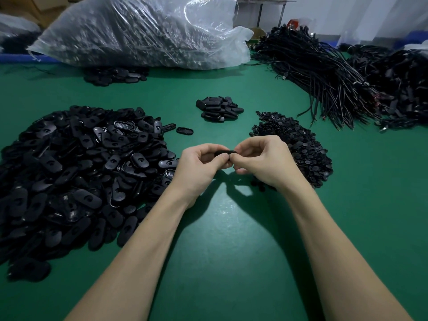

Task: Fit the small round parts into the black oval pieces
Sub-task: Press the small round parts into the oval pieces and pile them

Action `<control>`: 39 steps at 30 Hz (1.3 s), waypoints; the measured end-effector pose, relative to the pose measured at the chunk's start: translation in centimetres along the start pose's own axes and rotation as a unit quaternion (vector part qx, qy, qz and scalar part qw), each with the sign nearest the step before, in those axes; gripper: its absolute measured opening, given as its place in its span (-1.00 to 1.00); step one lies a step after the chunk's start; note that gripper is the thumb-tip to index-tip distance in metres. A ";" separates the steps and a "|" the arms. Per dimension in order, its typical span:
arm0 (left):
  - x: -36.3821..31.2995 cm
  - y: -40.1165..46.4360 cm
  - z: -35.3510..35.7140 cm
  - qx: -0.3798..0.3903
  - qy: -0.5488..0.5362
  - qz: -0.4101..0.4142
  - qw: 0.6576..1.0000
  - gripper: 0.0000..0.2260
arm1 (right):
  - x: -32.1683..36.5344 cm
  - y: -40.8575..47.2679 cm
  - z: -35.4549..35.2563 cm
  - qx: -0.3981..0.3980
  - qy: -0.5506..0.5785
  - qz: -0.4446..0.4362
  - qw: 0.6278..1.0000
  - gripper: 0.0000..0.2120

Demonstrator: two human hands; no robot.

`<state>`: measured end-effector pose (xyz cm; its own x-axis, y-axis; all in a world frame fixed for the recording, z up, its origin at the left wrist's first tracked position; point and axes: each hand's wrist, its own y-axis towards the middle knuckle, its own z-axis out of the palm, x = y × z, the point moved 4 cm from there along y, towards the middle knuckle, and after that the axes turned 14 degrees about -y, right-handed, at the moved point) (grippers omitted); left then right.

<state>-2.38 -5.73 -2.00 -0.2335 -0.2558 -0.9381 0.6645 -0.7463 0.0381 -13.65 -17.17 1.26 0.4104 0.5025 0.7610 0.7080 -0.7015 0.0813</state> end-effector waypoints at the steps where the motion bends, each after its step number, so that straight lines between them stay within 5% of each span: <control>1: 0.0 0.1 0.0 -0.003 -0.009 -0.001 1.000 -0.91 | -0.1 0.1 0.0 -0.005 0.005 -0.003 1.000 -0.93; 4: 0.3 0.0 0.3 -0.024 -0.015 0.005 1.000 -0.86 | -0.4 0.3 -0.2 -0.018 -0.026 -0.017 0.999 -0.85; 7: 0.3 -0.1 0.6 -0.026 0.124 0.074 0.989 -0.84 | -1.0 0.5 -1.8 -0.039 -0.132 -0.033 0.990 -0.75; 13: 0.1 -0.5 1.0 -0.023 0.175 0.126 0.976 -0.85 | -3.2 0.3 -4.6 -0.076 -0.257 0.034 0.963 -0.86; 22: 0.4 0.1 0.1 -0.066 -0.068 0.020 0.995 -0.85 | -3.4 0.5 -4.2 -0.055 -0.302 0.073 0.949 -0.88; 32: 0.0 0.1 -0.2 -0.017 -0.126 -0.016 0.992 -0.80 | -3.4 0.7 -4.2 -0.041 -0.332 0.064 0.940 -0.92; 36: 0.1 0.1 -0.3 0.004 -0.129 -0.019 0.991 -0.77 | -3.0 0.9 -4.4 -0.048 -0.116 0.045 0.991 -0.89; 39: 0.1 0.1 -0.3 0.012 -0.135 -0.020 0.991 -0.77 | -2.4 0.6 -3.9 -0.009 0.058 0.058 0.997 -0.89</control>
<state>-2.11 -5.66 -2.14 -0.4427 -0.3774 -0.8134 0.6342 -0.7731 0.0136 -16.47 -20.74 1.94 0.4183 0.3570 0.8352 0.6492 -0.7606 0.0000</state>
